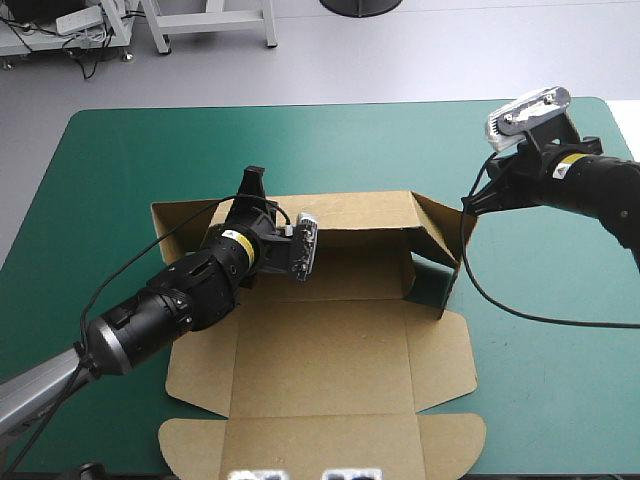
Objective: Fold the box
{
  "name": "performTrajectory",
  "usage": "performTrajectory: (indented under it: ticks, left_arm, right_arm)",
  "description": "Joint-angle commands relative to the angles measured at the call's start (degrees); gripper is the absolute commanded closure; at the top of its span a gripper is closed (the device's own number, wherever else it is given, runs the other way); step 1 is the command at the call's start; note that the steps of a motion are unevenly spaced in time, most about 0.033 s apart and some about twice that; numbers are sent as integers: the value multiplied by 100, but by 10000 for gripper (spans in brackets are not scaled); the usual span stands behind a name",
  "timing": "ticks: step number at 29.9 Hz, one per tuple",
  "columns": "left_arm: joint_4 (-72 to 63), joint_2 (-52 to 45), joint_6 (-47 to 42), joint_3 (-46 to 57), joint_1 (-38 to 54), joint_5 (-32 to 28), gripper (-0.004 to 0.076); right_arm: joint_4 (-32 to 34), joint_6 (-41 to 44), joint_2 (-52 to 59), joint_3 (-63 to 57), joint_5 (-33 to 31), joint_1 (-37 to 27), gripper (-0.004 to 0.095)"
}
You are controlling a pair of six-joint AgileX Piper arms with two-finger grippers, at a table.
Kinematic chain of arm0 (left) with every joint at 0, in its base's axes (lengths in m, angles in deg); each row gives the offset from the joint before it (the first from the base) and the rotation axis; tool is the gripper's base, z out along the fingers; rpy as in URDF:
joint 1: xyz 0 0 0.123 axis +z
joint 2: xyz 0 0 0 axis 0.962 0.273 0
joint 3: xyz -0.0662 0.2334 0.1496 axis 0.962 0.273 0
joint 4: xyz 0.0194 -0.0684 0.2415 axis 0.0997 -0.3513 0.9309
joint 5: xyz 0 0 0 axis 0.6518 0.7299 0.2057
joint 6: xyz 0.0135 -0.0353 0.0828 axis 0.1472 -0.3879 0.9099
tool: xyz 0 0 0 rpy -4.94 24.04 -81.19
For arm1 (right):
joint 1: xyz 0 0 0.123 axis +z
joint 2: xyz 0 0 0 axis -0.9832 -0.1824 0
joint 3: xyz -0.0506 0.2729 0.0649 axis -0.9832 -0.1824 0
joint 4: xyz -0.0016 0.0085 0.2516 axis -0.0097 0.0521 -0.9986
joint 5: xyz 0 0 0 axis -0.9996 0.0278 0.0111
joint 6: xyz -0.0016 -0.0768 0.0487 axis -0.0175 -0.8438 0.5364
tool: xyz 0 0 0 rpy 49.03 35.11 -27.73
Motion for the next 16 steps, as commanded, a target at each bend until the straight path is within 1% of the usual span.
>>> performTrajectory:
  ticks: [1, 5, 13, 16]
  left_arm:
    - [903, -161, -660, 138, -58, -202, 734]
    - [1555, -161, -1496, 365, -58, -227, 734]
    - [1503, -161, -1541, 387, -58, -227, 734]
    - [1530, -161, -1566, 387, -58, -263, 734]
  right_arm:
    - [-200, -171, -171, 385, 195, 1, 926]
    - [-532, -357, -596, 688, -85, 1, 926]
    - [-713, -437, -1640, 1311, -694, 1, 926]
    - [-713, -437, -2116, 1600, -787, -10, 926]
